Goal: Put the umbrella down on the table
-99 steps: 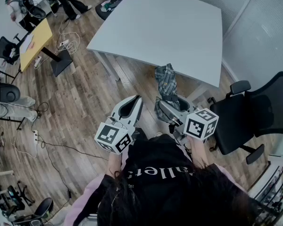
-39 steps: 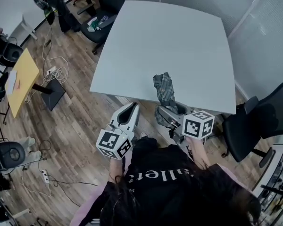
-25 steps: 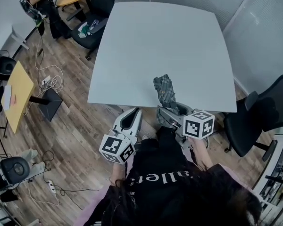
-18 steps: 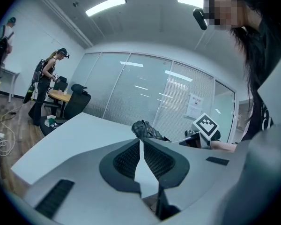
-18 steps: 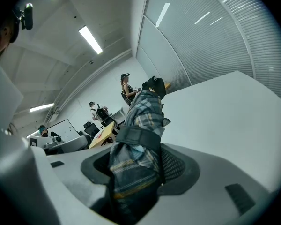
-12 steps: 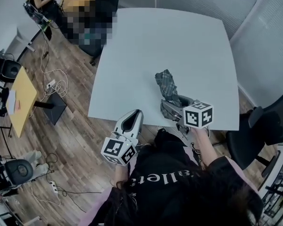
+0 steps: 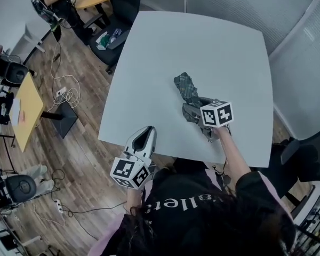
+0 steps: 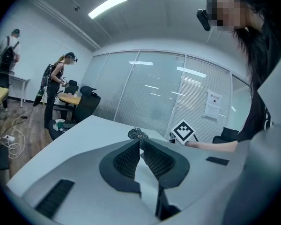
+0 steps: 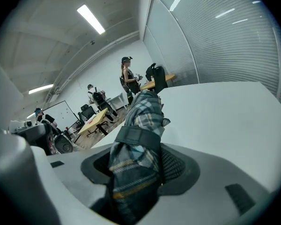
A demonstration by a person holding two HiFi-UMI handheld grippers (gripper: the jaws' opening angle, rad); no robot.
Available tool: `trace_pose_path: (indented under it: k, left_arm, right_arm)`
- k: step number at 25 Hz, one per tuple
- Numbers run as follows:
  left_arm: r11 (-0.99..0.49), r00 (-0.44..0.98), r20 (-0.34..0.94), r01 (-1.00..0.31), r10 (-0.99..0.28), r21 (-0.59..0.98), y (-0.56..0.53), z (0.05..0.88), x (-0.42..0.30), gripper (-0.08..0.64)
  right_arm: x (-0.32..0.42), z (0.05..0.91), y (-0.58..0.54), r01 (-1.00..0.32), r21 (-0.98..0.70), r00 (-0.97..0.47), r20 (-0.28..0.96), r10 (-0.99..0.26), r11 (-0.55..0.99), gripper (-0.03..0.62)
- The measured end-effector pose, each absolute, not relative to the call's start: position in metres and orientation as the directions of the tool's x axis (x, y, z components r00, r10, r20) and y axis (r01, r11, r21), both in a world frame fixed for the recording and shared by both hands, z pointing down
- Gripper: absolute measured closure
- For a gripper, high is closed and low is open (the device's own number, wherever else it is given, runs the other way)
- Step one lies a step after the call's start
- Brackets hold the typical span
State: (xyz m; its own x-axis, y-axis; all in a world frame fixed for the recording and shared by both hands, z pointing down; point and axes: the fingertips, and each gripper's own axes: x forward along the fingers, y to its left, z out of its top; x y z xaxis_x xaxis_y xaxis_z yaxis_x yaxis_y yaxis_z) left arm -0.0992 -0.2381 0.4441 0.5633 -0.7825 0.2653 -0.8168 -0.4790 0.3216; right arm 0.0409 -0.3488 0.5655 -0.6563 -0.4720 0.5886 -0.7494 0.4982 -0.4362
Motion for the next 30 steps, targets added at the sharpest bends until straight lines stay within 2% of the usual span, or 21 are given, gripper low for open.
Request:
trace_pose_path:
  k: [12, 19, 30]
  left_arm:
    - [-0.435, 0.533, 0.330, -0.838, -0.779, 0.329, -0.261, 0.459, -0.098, 0.526]
    - [-0.390, 0.495, 0.368, -0.861, -0.787, 0.326, -0.262, 0.466, -0.109, 0.526]
    - [-0.341, 0.459, 0.379, -0.877, -0.803, 0.339, -0.259, 0.475, -0.127, 0.526]
  right_arm:
    - [0.020, 0.655, -0.448, -0.775, -0.385, -0.593, 0.716, -0.368, 0.501, 0.347]
    - [0.016, 0.695, -0.473, -0.795, -0.294, -0.514, 0.791, -0.331, 0.531, 0.347]
    - [0.006, 0.712, -0.476, -0.795, -0.270, -0.504, 0.791, -0.346, 0.543, 0.325]
